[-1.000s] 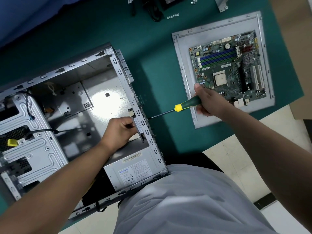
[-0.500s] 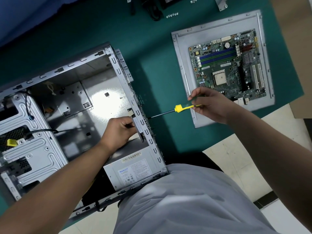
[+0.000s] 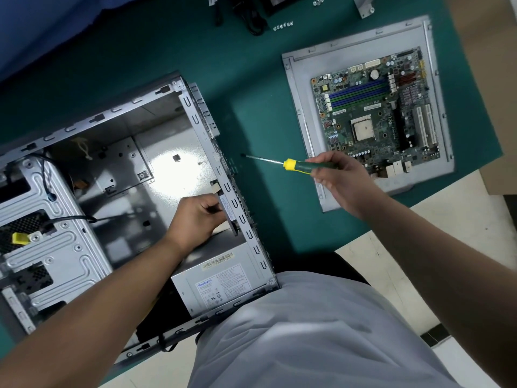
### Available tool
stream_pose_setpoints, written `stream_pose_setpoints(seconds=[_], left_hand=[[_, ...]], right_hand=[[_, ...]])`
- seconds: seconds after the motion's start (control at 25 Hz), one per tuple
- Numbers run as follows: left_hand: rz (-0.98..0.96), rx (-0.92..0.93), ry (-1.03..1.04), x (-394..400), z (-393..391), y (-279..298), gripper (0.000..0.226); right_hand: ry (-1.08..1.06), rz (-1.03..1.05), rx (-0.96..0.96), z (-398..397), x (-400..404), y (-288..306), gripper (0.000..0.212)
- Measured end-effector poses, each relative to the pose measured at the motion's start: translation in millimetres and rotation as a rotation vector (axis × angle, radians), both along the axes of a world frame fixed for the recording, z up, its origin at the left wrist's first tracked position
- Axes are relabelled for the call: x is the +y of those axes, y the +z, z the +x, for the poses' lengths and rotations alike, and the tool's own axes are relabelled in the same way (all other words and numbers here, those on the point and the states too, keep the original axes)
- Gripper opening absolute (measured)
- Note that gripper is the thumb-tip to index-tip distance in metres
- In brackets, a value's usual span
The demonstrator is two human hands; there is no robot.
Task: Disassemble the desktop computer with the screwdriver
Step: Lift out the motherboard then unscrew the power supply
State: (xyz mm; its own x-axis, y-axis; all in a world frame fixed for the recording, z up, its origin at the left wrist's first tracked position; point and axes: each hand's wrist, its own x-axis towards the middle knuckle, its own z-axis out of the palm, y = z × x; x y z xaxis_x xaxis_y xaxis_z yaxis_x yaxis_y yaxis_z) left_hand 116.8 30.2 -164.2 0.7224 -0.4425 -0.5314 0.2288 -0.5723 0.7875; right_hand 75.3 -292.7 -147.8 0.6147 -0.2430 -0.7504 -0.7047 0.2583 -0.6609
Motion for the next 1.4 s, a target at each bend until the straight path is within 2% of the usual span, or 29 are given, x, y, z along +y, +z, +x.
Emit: stream_pose_setpoints(seconds=[0.12, 0.28, 0.4, 0.48, 0.52, 0.6, 0.68, 0.76, 0.88, 0.96, 1.12, 1.28, 1.4], left_hand=[[0.000, -0.018, -0.005, 0.2, 0.1, 0.1, 0.017], [-0.007, -0.007, 0.007, 0.3, 0.0, 1.0, 0.017], [-0.022, -0.005, 0.015, -1.0, 0.3, 4.4, 0.026], [-0.027, -0.007, 0.010, -0.7, 1.4, 4.4, 0.027], [-0.030, -0.009, 0.008, -0.6, 1.3, 4.0, 0.027], [-0.028, -0.014, 0.009, -0.2, 0.9, 3.8, 0.026], [-0.023, -0.023, 0.011, 0.1, 0.7, 3.4, 0.021], [-0.030, -0.034, 0.016, -0.5, 0.6, 4.2, 0.024], [-0.033, -0.034, 0.019, -0.4, 1.7, 4.8, 0.036], [-0.019, -0.031, 0.014, 0.6, 1.0, 2.0, 0.032], [0.015, -0.035, 0.002, 2.8, 0.6, -1.9, 0.013], [0.019, -0.037, -0.003, 2.5, 0.1, -2.9, 0.012], [0.011, -0.030, 0.004, 2.0, -0.7, -3.5, 0.012]], right_hand=[[0.383, -0.486, 0.036, -7.3, 19.9, -9.2, 0.020], [0.745, -0.865, -0.126, -12.4, 50.6, -16.4, 0.017], [0.900, -1.086, -0.056, -9.5, 61.6, -13.7, 0.019], [0.885, -1.173, -0.145, -5.5, 67.6, -8.4, 0.019], [0.850, -1.131, -0.238, -3.4, 72.7, -5.6, 0.016], [0.773, -0.803, -0.280, 4.6, 90.3, -2.2, 0.007], [0.735, -0.484, -0.076, 14.4, 108.9, -5.7, 0.009], [0.644, -0.316, 0.096, 22.1, 117.7, -13.0, 0.009], [0.477, -0.147, 0.242, 30.5, 118.7, -18.6, 0.006], [0.443, -0.082, 0.322, 36.6, 116.8, -16.3, 0.012], [0.521, -0.040, 0.346, 48.9, 115.4, -10.8, 0.009], [0.658, -0.103, 0.224, 46.4, 111.0, -13.2, 0.012], [0.819, -0.262, 0.041, 39.6, 106.0, -17.7, 0.007]])
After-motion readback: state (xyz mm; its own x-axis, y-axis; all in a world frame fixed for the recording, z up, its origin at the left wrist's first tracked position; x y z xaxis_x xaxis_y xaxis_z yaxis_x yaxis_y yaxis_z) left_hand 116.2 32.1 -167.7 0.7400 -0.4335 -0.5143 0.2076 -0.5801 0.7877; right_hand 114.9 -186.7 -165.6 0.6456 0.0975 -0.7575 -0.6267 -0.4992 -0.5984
